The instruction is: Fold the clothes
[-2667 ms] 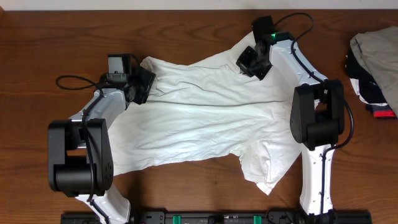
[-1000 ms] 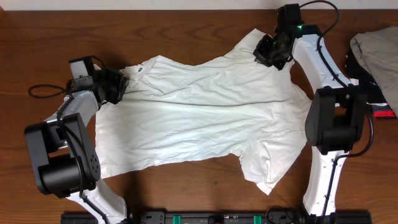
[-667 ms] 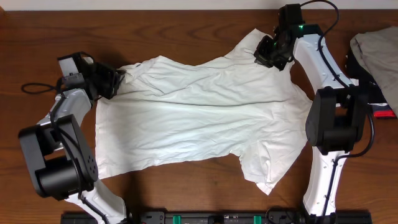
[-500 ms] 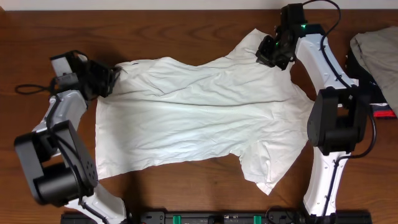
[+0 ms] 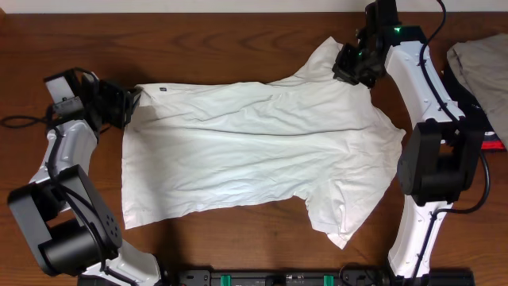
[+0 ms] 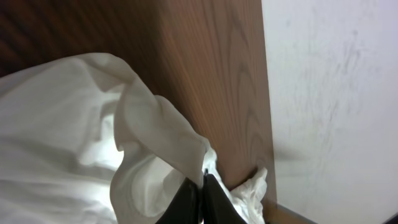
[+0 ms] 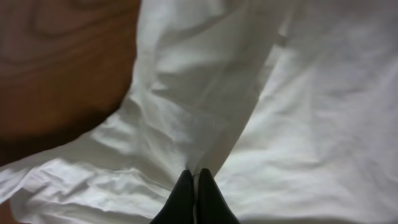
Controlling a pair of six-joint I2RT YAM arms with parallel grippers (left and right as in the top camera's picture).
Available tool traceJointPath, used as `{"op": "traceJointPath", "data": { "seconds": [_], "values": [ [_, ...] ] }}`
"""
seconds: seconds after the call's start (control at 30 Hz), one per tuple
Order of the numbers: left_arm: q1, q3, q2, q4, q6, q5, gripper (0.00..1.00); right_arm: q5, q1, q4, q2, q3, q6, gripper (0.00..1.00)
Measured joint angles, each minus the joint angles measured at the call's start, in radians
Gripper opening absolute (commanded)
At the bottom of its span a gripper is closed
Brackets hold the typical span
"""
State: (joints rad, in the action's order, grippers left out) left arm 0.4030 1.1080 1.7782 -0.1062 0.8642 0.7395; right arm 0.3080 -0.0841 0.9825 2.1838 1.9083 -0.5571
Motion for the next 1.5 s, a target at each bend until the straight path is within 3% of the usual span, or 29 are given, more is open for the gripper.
{"op": "traceJointPath", "data": {
  "seconds": [0.77, 1.2, 1.5],
  "values": [
    [0.091, 0.0, 0.0, -0.126, -0.096, 0.055, 0.06, -0.103, 0.0, 0.143, 0.0, 0.0, 0.068, 0.01],
    [0.091, 0.0, 0.0, -0.228, -0.167, -0.021, 0.06, -0.106, -0.005, 0.206, 0.0, 0.0, 0.069, 0.01],
    [0.091, 0.0, 0.0, -0.231, -0.177, -0.038, 0.06, -0.18, -0.016, 0.256, 0.0, 0.0, -0.011, 0.02]
  ]
}}
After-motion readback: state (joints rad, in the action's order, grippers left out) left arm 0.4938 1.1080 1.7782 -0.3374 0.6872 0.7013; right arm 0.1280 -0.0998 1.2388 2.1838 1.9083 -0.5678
